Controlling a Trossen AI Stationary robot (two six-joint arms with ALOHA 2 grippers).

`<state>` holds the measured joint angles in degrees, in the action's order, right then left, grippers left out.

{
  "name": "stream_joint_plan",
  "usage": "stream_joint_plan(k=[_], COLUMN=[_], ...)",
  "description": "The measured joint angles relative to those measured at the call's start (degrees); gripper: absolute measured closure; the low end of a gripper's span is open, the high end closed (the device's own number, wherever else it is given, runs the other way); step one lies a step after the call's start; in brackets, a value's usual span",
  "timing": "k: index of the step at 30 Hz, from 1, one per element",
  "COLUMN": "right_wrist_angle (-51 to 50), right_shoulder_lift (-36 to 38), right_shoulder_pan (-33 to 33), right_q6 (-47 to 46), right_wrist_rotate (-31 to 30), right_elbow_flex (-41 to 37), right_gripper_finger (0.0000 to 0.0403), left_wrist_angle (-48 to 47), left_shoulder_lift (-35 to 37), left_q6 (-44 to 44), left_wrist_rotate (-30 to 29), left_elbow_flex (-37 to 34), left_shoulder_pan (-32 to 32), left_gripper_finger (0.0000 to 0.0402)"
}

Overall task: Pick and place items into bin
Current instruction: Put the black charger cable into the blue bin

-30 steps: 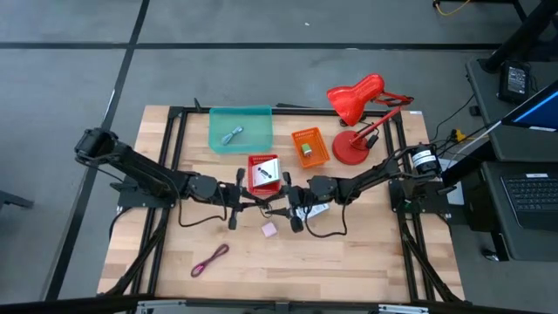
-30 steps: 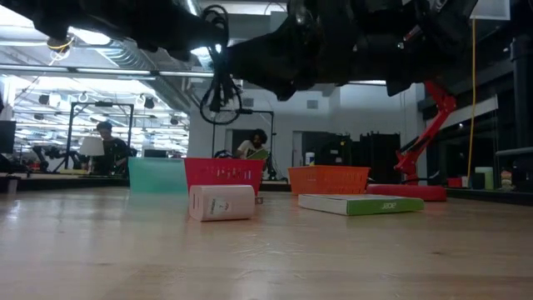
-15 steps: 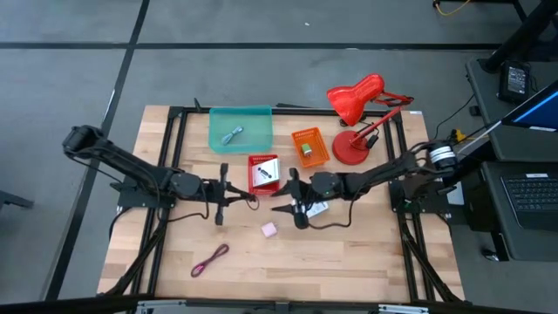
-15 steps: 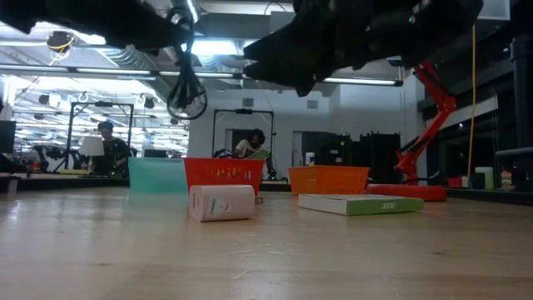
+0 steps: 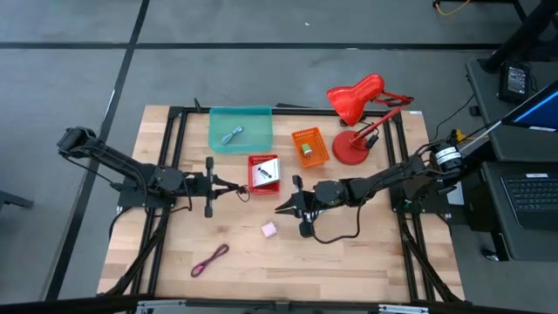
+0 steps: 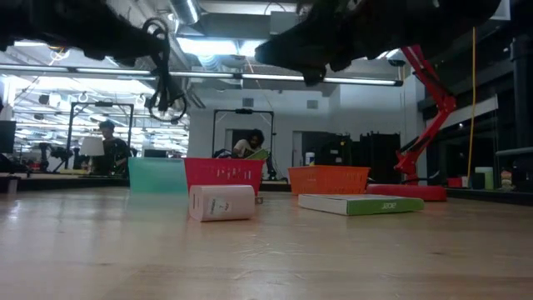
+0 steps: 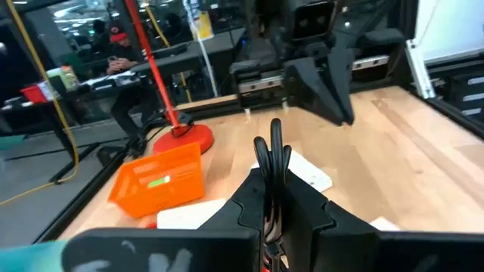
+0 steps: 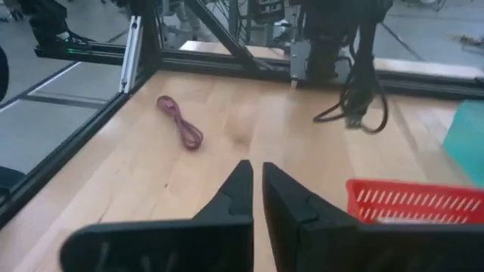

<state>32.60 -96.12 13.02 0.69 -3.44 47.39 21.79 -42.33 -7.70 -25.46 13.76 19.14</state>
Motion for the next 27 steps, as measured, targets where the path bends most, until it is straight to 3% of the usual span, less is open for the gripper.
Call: stream_joint_plan(k=[7,13,23,27], right_wrist_angle=[15.87,30.43,31.89,31.33], right_shoulder_lift=[0.00,0.00,0.00,0.00], right_shoulder_pan=[1.92,2.21,1.66,0.99], right_q6=[-3.50,-4.96,-4.66,-4.74], right_wrist_rotate=[-5.71,-6.19,-14.15,-14.10], right_elbow_flex=[-9.95,-17.72,-20.63,-20.63], right_gripper_finger=[0.0398,0.0401,0.0403,0.0403], left_wrist_angle=[-5.12,-5.46,-5.43,-5.43], left_shoulder_lift=[4.23,4.38,4.33,4.31], left_q6=[3.07,5.02,7.02,8.68], left_wrist_rotate=[-4.80,-11.01,-27.01,-28.92], left_elbow_flex=[-0.46,-0.40,0.63,0.63], left_shoulder_pan=[0.00,-0.04,-0.35,-2.19], left_gripper_finger=[0.0386,0.0386,0.0387,0.0387])
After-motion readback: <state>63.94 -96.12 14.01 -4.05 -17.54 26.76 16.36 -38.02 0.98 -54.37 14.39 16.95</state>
